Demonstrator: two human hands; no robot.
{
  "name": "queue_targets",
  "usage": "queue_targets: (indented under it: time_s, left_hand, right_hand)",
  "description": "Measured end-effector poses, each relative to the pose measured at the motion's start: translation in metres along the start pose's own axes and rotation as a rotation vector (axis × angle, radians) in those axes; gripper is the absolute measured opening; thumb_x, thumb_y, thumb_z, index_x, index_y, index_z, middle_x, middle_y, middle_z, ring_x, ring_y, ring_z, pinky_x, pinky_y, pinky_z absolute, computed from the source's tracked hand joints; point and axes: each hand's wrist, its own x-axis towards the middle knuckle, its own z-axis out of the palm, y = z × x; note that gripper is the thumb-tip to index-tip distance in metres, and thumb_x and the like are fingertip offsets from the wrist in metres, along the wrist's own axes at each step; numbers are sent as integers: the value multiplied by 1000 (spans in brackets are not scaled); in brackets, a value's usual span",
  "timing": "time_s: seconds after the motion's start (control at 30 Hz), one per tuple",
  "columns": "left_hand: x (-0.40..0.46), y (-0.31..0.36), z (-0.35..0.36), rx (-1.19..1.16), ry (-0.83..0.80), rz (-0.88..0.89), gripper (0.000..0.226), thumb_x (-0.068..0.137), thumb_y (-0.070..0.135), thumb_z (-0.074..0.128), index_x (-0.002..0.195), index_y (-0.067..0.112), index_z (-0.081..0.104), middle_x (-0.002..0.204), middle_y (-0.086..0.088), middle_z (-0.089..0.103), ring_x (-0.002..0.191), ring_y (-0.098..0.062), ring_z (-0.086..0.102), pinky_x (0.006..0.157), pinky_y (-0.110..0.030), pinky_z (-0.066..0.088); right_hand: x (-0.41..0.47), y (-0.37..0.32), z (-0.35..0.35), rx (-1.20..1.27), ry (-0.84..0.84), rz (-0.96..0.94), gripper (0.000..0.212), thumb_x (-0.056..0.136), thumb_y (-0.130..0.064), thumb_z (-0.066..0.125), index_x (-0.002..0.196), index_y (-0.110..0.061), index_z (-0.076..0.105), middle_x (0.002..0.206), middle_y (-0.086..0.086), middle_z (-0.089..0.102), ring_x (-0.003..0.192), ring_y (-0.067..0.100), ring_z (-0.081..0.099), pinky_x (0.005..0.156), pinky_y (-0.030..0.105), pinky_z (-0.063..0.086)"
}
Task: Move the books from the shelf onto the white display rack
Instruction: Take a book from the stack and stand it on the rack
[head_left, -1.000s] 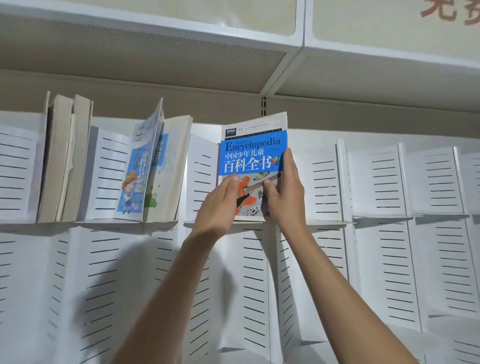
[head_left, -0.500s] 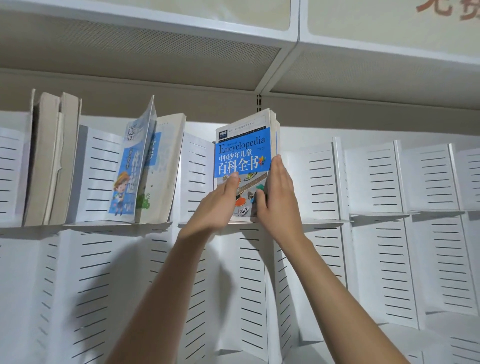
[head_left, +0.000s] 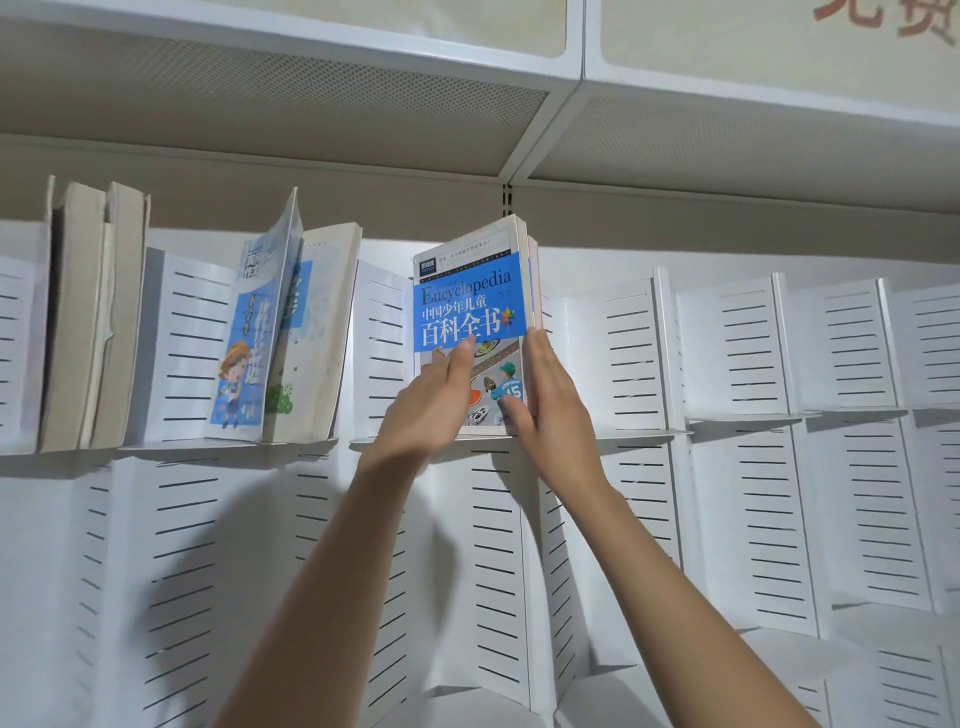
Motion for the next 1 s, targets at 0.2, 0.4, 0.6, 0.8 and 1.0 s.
queue_targets:
  time_s: [0.2, 0.4, 0.6, 0.8, 1.0]
  left_hand:
    - [-10, -6, -4, -29, -18, 41, 70, 91, 74, 8, 136, 42, 52, 127, 5, 63, 114, -13, 61, 106, -46, 43]
    - [-53, 0, -8, 187, 63, 294, 55, 106, 45, 21, 152, 20, 38, 157, 1, 39, 146, -17, 32, 121, -37, 25]
    - [-104, -7, -4, 454, 314, 376, 75, 97, 66, 7, 149, 27, 46, 153, 0, 46, 144, -18, 37, 117, -40, 34]
    - [-177, -11, -9, 509, 233, 208, 73, 93, 69, 10, 153, 35, 34, 161, 0, 31, 151, -17, 22, 120, -44, 26]
    - [-255, -18, -14, 635, 183, 53, 74, 90, 74, 6, 156, 42, 20, 166, 9, 15, 153, -11, 6, 120, -34, 7]
  right_hand:
    - [-12, -5, -8, 46, -35, 25, 75, 94, -16, 64, 156, -22, 22, 161, 0, 29, 147, 14, 27, 112, 25, 30]
    - [-44, -25, -34, 130, -19, 53, 57, 100, -15, 55, 152, -19, 34, 155, -5, 38, 143, 13, 33, 117, 21, 23]
    - [-84, -56, -62, 120, -11, 81, 54, 99, -39, 46, 150, -26, 40, 156, -7, 37, 145, 7, 28, 112, 9, 15]
    - [-133, -83, -83, 75, 61, 20, 47, 100, -36, 42, 145, -21, 49, 153, -1, 43, 143, 16, 36, 117, 19, 23]
    - [-192, -108, -87, 80, -61, 42, 50, 101, -40, 43, 146, -18, 48, 154, 2, 43, 146, 21, 33, 117, 40, 30]
